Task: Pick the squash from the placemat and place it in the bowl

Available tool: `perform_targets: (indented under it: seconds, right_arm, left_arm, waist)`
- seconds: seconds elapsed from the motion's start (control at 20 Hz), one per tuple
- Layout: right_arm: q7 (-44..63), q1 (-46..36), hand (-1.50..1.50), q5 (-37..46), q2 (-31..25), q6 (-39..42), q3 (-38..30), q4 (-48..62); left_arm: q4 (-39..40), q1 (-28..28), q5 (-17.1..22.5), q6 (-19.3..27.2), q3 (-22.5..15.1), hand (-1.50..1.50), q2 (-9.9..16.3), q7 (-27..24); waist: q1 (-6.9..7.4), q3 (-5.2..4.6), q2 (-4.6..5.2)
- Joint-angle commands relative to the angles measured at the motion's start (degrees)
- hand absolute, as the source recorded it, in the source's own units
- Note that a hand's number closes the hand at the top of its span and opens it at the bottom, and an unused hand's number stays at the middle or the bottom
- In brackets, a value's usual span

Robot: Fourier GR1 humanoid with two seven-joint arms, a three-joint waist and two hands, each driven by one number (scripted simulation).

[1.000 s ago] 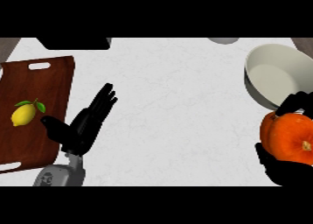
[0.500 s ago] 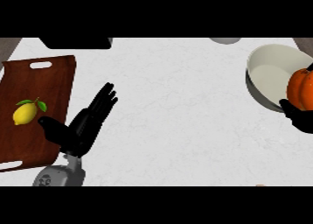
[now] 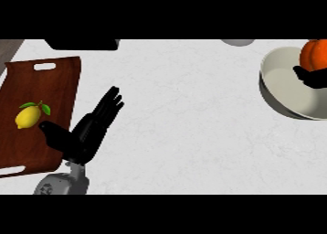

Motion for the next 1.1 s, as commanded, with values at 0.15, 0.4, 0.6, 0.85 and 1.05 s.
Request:
perform_targets:
  seconds: [0.15, 0.4, 0.6, 0.85, 1.05]
  right_arm:
    - [-10.57, -6.87, 1.5, 6.18, -3.76, -15.37, 0.18, 26.66]
    - [-6.13, -11.47, 1.5, 8.82, -5.13, -12.72, -0.73, 41.69]
    - [-7.64, -16.18, -1.5, 6.91, -3.85, -18.19, -4.11, 53.17]
    - [-19.05, -16.9, -1.5, -0.44, -5.56, -22.3, -10.33, 58.81]
    - [-24.85, -16.0, -1.5, -11.31, -1.88, -26.56, -19.35, 55.55]
  left_arm:
    - [3.51, -4.17, -1.94, 0.36, -0.15, 0.0, -0.79, -0.89]
    - [-0.48, 0.79, -0.39, -1.8, -0.44, 0.0, 0.51, -1.12]
    - [1.54, -4.15, -0.13, -0.35, -0.14, 0.0, -1.19, 1.41]
    - [0.48, 0.2, -0.84, -1.71, -0.26, 0.0, -0.02, -1.88]
    - [1.44, -0.65, 0.91, -2.07, 1.72, 0.0, 0.77, -0.42]
  waist:
    - [0.48, 0.01, 0.36]
    - [1.69, 0.02, 0.51]
    - [1.39, 0.07, 0.71]
    - [1.24, 0.09, 0.52]
    - [0.28, 0.2, 0.26]
